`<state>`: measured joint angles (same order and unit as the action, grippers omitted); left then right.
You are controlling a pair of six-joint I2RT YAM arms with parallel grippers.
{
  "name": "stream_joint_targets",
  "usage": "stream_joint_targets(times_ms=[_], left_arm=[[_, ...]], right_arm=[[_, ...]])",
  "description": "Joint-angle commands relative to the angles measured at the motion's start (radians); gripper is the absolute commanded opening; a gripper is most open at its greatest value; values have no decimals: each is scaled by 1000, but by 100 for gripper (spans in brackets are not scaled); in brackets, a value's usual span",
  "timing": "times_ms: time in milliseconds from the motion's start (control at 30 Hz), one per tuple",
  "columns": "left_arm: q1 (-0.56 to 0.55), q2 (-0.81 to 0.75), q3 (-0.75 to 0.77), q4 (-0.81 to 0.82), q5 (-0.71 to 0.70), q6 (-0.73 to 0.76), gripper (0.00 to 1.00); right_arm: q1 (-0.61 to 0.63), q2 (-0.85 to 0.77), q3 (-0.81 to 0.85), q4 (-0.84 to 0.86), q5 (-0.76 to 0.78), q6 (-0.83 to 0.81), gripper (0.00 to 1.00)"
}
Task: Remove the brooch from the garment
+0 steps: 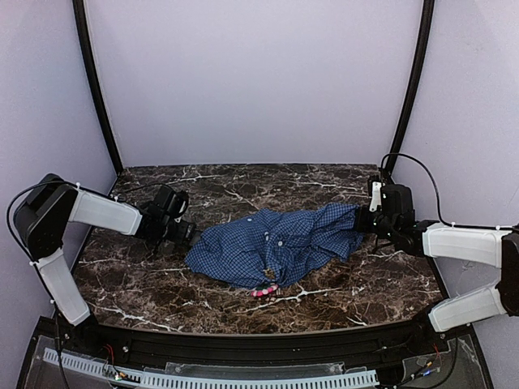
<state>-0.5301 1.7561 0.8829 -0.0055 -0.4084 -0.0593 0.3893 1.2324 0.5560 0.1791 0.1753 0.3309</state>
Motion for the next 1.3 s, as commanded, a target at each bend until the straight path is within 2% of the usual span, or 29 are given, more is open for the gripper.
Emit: stream_joint_targets(times_ms=[0, 67, 233, 367, 767, 1033, 1133, 1200, 1267], left_arm=[[7, 8, 17, -28, 12, -4, 10], [7, 5, 15, -28, 15, -2, 13], [7, -15, 10, -28, 42, 6, 29], [7, -41, -2, -23, 66, 11, 38], [7, -188, -83, -20, 207, -58, 53], [5, -360, -172, 97, 392, -69, 65], [-17, -397, -203, 171, 554, -85, 70], [-53, -407, -197, 200, 609, -81, 74], [-100, -402, -178, 204, 646, -67, 77]], right_arm=[[-5, 5, -6, 19, -10, -5, 0], [-4, 7, -6, 19, -10, -7, 0], [-4, 8, -4, 19, -8, -7, 0], [-4, 12, -3, 18, -8, -8, 0], [-5, 9, -1, 14, -10, -9, 0], [-5, -17, -5, 17, -21, -6, 0], [-4, -31, -6, 17, -32, -7, 0], [-4, -38, -6, 17, -48, -11, 0], [-4, -47, -6, 15, -70, -14, 14]])
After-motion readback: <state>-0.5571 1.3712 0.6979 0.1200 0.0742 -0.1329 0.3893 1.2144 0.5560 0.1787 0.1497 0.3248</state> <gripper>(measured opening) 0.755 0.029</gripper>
